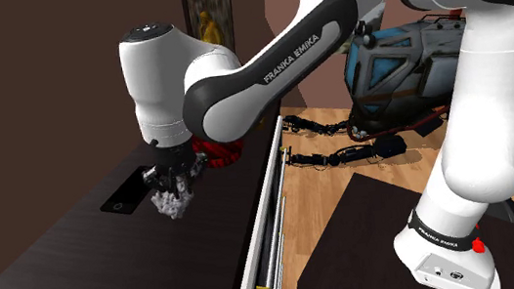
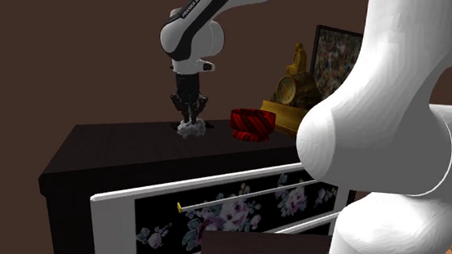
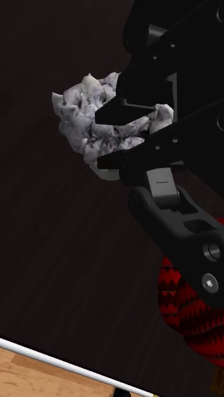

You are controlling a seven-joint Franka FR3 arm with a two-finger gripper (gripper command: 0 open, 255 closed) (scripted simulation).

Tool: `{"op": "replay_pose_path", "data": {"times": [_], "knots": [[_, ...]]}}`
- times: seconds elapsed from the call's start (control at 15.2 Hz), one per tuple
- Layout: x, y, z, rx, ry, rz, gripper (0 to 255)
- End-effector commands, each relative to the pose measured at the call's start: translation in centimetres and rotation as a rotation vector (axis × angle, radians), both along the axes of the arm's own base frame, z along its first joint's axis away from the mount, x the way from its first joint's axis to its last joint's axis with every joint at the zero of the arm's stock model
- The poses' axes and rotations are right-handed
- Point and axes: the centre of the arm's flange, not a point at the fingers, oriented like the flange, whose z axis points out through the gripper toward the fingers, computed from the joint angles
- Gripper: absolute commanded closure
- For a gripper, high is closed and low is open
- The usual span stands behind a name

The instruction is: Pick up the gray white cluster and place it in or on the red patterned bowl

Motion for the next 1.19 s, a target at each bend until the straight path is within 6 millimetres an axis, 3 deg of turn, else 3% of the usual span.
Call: {"op": "replay_pose_path", "data": {"times": [0.0, 0.26, 0.66, 0.73, 0.79, 1.12], "knots": [[0.1, -0.8, -1.2, -0.019, 0.026, -0.013, 255], [0.2, -1.4, -1.2, -0.018, 0.027, -0.013, 255], [0.1, -0.9, 1.7, -0.019, 0.026, -0.013, 255], [0.1, -0.8, 1.2, -0.018, 0.024, -0.012, 255], [0.1, -0.8, 1.2, -0.018, 0.024, -0.012, 0], [11.3, -4.3, 0.2, 0.159, 0.334, -0.221, 0]]}}
